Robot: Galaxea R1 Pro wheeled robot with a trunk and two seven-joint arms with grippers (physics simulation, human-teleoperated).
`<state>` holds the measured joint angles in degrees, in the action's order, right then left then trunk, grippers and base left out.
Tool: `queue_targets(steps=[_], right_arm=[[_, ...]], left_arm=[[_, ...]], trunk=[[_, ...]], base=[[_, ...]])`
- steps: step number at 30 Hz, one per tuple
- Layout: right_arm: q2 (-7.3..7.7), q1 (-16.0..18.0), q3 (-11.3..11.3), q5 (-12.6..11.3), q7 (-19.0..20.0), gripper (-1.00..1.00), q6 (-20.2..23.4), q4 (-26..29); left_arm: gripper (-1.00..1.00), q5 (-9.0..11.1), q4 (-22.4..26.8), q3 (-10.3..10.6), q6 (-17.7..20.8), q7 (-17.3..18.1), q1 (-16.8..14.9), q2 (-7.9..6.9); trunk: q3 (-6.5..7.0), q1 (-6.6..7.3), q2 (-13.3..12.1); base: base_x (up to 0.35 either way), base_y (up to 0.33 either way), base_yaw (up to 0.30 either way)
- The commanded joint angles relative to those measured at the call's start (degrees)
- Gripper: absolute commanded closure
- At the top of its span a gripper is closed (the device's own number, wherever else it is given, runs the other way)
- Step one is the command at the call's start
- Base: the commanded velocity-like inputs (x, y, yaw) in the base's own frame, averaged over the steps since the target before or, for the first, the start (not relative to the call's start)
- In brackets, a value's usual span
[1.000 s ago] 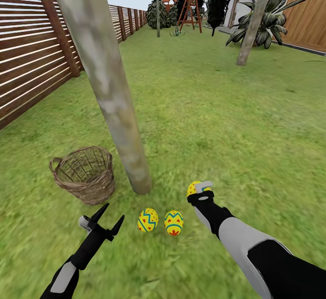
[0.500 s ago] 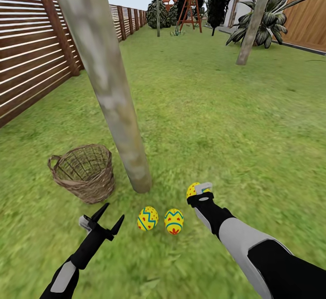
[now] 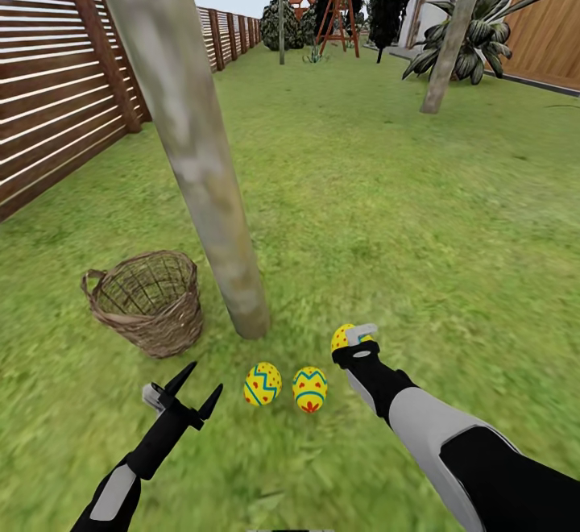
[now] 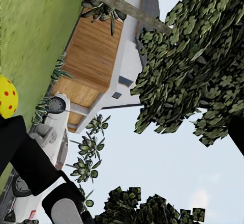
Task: Take the three Easter eggs out of the wicker basket on the lawn in the garden, then place them on the lawn next to a single tree (choose any tree) so that all three eggs are next to the same tree and none are left in the basket.
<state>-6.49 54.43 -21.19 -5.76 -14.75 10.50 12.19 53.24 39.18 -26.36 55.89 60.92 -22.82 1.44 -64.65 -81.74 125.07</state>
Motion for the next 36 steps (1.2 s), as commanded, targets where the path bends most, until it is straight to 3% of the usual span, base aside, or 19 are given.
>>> queue_targets(steps=[1,12,21,26,36], right_arm=[[0.01,0.0,-0.5,-0.6,-0.4,1.0,0.3,0.1],[-0.01,0.0,-0.5,-0.7,-0.4,1.0,0.2,0.2],[-0.01,0.0,-0.5,-0.7,-0.4,1.0,0.2,0.2],[0.01,0.0,-0.5,-0.6,-0.4,1.0,0.2,0.2],[0.08,0.0,-0.4,-0.6,-0.4,1.0,0.1,0.1]], left_arm=[[-1.0,-0.1,0.0,-0.2,0.3,0.1,0.0,0.05],[-1.0,-0.1,0.0,-0.2,0.3,0.1,0.0,0.05],[-1.0,-0.1,0.0,-0.2,0.3,0.1,0.0,0.05],[-1.0,0.0,0.0,-0.2,0.3,0.1,0.0,0.05],[-1.0,0.0,-0.3,-0.2,0.3,0.1,-0.2,0.05]], trunk=[[-0.22,-0.22,0.4],[-2.2,-2.63,4.8],[-3.82,-4.61,8.5],[-3.82,-4.61,8.5],[-3.82,-4.61,8.5]], base=[[0.0,0.0,0.0],[0.0,0.0,0.005],[0.0,0.0,0.213],[0.006,-0.005,0.113],[0.23,-0.188,0.001]])
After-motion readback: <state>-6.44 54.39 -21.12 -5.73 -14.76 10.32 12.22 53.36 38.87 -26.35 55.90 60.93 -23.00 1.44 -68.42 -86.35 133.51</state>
